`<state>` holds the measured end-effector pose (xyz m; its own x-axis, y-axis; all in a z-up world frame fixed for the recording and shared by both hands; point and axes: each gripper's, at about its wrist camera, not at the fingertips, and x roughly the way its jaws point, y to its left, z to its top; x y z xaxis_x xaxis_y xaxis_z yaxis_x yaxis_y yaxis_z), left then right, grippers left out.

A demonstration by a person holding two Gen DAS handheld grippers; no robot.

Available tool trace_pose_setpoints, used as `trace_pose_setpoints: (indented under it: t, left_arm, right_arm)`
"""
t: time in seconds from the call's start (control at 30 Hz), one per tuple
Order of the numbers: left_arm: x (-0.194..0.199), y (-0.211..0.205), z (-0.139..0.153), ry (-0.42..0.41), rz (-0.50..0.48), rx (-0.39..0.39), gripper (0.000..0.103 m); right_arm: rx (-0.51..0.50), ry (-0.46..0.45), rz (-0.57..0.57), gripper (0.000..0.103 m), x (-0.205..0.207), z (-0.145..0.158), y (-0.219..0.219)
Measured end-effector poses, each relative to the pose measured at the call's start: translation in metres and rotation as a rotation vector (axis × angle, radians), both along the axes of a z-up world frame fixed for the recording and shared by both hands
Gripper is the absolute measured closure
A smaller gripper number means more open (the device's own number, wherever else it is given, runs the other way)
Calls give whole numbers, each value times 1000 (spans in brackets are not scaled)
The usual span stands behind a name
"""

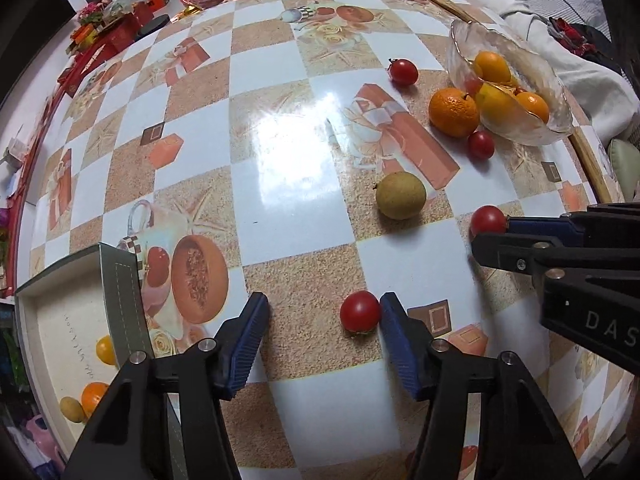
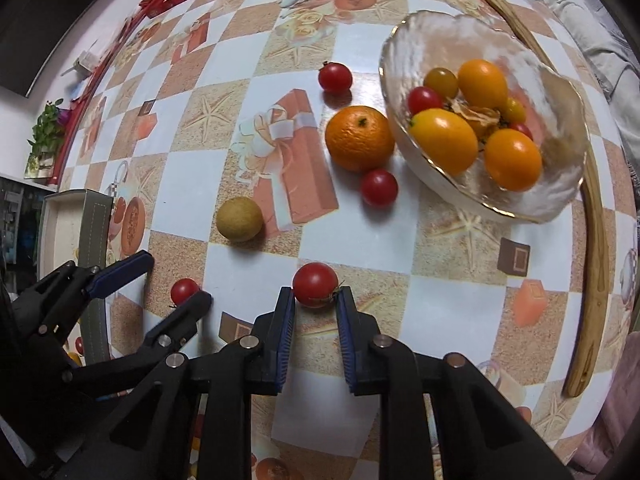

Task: Organize fruits
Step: 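Grasp a red cherry tomato with the left gripper while the right grasps another, then carry both red cherry tomatoes over the white tray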

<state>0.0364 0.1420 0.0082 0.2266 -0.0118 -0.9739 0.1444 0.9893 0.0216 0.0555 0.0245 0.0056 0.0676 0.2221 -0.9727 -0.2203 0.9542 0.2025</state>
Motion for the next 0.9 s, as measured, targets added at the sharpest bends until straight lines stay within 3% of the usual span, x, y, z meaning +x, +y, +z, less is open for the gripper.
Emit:
trace_pose_setpoints:
  t: [0.03, 0.07, 0.13, 0.43, 0.67, 0.9]
  left_arm:
    - [0, 0, 0, -1, -1, -12, 53]
    - [0, -1, 2, -6, -7, -26, 72]
    - [0, -5, 3, -5, -24, -29, 84]
    - [-19, 23, 29, -28, 39, -127, 84]
    - [-43, 56, 53, -59, 100, -125, 84]
    - [-64, 103, 78, -101, 159, -108, 84]
  right_arm:
    - [-1, -1, -1, 80, -1, 0, -2]
    - [-1, 0, -4, 80, -2, 0, -3]
    - [-1, 0, -9, 80, -4, 1, -5]
    - [24, -15, -14, 80, -17, 18, -7]
    - [50, -29, 9, 80, -34, 41, 4]
    - [80, -49, 76, 80, -46, 63, 45]
